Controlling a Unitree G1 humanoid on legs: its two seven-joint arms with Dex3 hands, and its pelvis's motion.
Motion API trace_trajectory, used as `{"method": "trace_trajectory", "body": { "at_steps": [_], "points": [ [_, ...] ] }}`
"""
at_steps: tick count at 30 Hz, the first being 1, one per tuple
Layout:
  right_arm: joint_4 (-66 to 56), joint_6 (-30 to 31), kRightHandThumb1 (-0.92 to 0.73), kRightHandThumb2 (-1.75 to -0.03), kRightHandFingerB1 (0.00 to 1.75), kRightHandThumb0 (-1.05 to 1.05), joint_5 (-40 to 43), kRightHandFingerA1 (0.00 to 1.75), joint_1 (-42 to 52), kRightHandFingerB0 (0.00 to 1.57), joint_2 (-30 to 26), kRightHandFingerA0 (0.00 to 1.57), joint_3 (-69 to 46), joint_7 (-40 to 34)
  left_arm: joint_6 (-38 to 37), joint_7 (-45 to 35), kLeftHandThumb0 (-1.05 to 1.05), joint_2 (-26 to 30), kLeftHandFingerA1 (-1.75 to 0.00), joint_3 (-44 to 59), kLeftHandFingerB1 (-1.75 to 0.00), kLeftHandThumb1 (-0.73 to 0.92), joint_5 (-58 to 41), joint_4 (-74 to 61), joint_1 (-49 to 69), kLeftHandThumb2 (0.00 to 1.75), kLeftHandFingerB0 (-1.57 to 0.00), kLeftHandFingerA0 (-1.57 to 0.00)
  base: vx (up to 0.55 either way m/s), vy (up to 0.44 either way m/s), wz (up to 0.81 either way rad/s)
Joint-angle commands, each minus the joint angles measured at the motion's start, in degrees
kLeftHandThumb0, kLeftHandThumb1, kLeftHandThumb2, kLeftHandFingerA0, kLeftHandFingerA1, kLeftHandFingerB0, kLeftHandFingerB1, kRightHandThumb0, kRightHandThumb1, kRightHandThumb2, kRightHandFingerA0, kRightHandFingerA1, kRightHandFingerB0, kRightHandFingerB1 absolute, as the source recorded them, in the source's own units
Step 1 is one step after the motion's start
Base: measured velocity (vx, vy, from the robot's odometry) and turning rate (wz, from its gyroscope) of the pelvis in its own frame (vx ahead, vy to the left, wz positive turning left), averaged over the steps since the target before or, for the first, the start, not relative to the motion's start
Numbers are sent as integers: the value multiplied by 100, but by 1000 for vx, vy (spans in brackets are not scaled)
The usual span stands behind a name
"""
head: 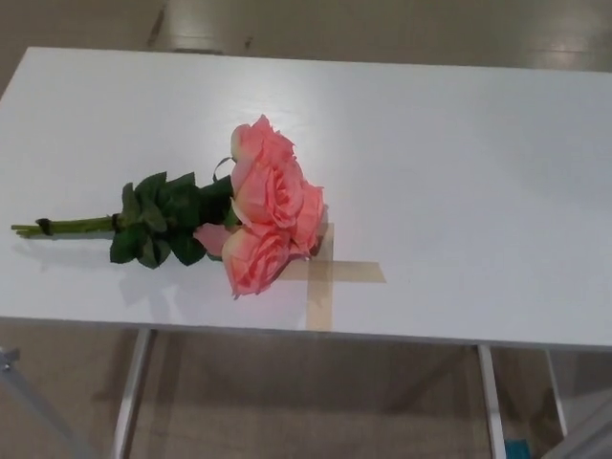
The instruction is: Use the left hand to pick up the rose and passes it to a human.
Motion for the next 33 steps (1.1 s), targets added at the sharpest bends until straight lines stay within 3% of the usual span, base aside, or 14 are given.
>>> {"method": "trace_trajectory", "body": {
  "at_steps": [1, 8, 11, 12, 14, 15, 18, 19, 20, 22, 23, 25, 27, 33],
  "points": [
    [70, -59, -55, -75, 48, -39, 25, 53, 19, 50, -22, 64, -13, -97, -180, 5, -36, 59, -46, -29, -41, 51, -37, 84, 39, 68, -38, -51, 0, 0, 0],
    [79, -56, -55, -75, 48, -39, 44, 53, 32, 50, -17, 65, -16, -108, -270, -113, -32, 59, -36, -45, -31, 55, -71, 65, 40, 58, -28, -41, 0, 0, 0],
    [81, -65, -55, -75, 48, -39, 37, 53, 69, 50, 2, 65, -4, -119, -534, -604, -24, 140, -50, -172, -49, 37, -49, -46, 107, 90, -8, -8, 0, 0, 0],
    [82, -79, -55, -75, 48, -39, 31, 54, 120, 49, 17, 66, 5, -136, -767, -1066, -49, 210, -29, -262, -28, 49, -63, -254, 202, 55, -19, -18, 0, 0, 0],
    [82, -84, -55, -75, 48, -39, 31, 54, 136, 49, 14, 66, 8, -137, -799, -1135, -49, 220, -29, -291, -28, 49, -89, -299, 238, 55, -19, -18, 0, 0, 0],
    [85, -94, -55, -75, 48, -39, 40, 54, 136, 49, 6, 66, -3, -141, -887, -2416, -32, 425, -48, -397, -46, 22, -317, -874, 352, 83, 0, 0, 0, 0, 0],
    [86, -107, -55, -75, 48, -39, 42, 53, 128, 48, 4, 66, -6, -143, -547, -3878, -33, 733, -48, -483, -45, 20, -763, -1824, 559, 82, 0, 0, 0, 0, 0],
    [86, -108, -55, -75, 48, -39, 39, 54, 124, 48, 5, 66, -2, -145, -409, -4106, -64, 821, -29, -508, -28, 47, -899, -2228, 697, 55, -20, -18, 0, 0, 0],
    [87, -105, -55, -75, 48, -39, 33, 54, 116, 48, 5, 66, 4, -147, -178, -4452, -31, 973, -50, -543, -48, 19, -1162, -2989, 968, 83, -6, -7, 0, 0, 0],
    [82, -114, -55, -75, 48, -40, 29, 54, 127, 48, 3, 66, 11, -144, 134, -4728, -29, 1154, -51, -554, -49, 20, -1607, -4229, 1467, 83, -9, -11, 0, 0, 0],
    [75, -122, -55, -75, 47, -40, 40, 54, 140, 47, 2, 66, 5, -138, 111, -4870, -57, 1305, -37, -560, -30, 45, -1984, -5189, 1895, 55, -27, -34, 0, 0, 0],
    [71, -119, -55, -75, 47, -40, 53, 54, 141, 47, 1, 66, -5, -136, 212, -4926, -49, 1425, -53, -517, -41, 34, -2340, -6013, 2248, 75, -19, -37, 0, 0, 0],
    [74, -113, -55, -75, 47, -40, 60, 53, 135, 47, -1, 66, -10, -131, 191, -4887, -50, 1445, -40, -475, -33, 44, -2496, -6435, 2419, 54, -36, -42, 0, 0, 0],
    [81, -85, -55, -75, 47, -40, 52, 53, 87, 47, -5, 65, 12, -113, -55, -4459, -50, 1323, -52, -387, -48, 37, -2823, -7811, 3026, 71, -44, -45, 0, 0, 0]
  ]
}}
